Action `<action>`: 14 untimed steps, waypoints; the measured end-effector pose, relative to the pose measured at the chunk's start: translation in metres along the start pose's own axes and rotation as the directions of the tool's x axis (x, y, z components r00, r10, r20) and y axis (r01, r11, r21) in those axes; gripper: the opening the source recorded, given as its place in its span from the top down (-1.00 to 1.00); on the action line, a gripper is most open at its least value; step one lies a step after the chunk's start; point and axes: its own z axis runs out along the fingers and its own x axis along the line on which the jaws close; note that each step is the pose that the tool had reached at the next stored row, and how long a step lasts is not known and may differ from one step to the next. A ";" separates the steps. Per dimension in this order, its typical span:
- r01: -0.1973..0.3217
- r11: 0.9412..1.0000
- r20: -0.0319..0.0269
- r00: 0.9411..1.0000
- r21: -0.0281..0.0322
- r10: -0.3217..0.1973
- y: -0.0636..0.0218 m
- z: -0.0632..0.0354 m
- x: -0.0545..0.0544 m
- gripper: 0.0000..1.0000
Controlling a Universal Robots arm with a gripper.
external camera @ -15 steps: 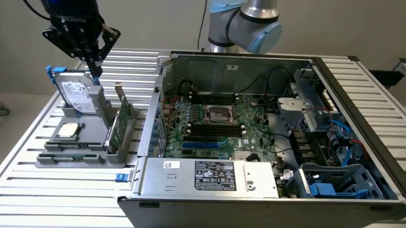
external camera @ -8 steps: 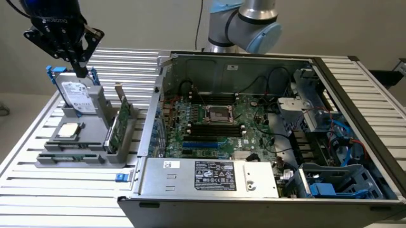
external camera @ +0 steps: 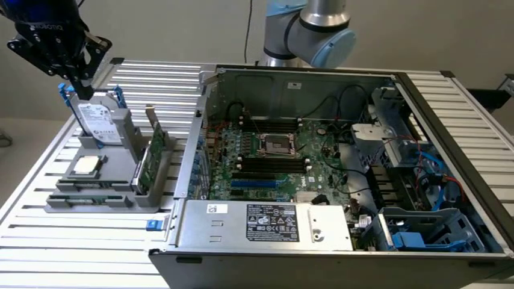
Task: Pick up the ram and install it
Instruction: 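Reach for the ram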
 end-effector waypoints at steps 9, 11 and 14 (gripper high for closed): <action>0.012 1.000 0.000 1.000 -0.010 -0.012 -0.0140 0.0006 0.019 0.79; 0.012 1.000 0.000 1.000 -0.016 -0.012 -0.0177 0.0006 0.020 0.79; 0.013 1.000 0.000 1.000 -0.023 -0.013 -0.0211 0.0006 0.020 0.79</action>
